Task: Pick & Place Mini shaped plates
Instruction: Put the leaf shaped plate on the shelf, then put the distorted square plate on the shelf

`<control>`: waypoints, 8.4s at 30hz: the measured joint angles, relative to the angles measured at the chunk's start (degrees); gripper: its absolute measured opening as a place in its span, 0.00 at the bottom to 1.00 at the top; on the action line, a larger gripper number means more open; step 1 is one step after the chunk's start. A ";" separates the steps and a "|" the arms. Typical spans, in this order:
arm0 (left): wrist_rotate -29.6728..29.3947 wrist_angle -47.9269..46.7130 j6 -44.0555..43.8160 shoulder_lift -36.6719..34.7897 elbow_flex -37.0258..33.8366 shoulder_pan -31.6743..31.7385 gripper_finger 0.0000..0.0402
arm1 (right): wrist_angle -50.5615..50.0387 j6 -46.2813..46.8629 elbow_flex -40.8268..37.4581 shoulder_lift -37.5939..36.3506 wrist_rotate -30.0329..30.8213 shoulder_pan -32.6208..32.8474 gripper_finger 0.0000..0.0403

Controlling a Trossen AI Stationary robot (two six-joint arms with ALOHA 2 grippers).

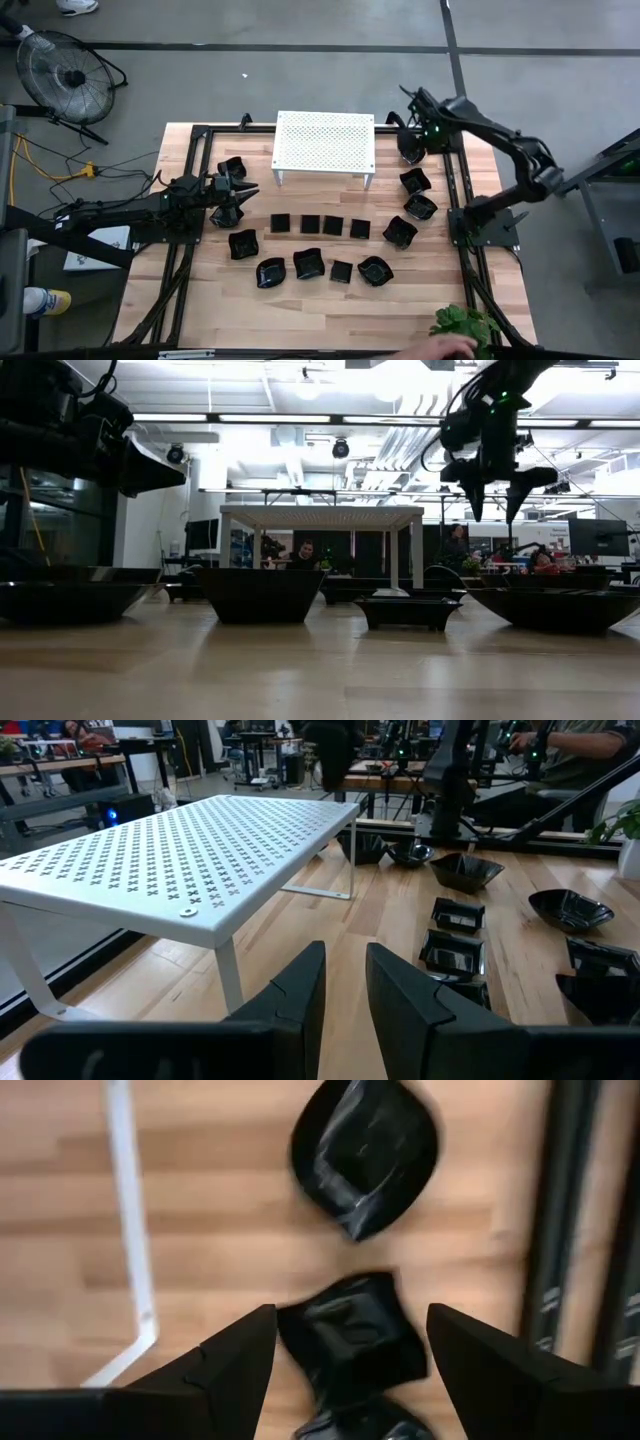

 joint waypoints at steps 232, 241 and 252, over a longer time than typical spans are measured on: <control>-0.01 0.00 0.00 0.00 0.00 0.00 0.18 | 37.32 23.99 0.24 6.60 1.50 17.71 0.15; -0.02 -0.02 0.00 0.02 0.00 0.00 0.18 | 37.53 20.82 0.21 4.33 0.09 17.71 0.29; -0.02 -0.02 0.00 0.00 0.00 0.00 0.18 | 28.66 14.49 0.21 -3.74 -1.51 19.57 0.40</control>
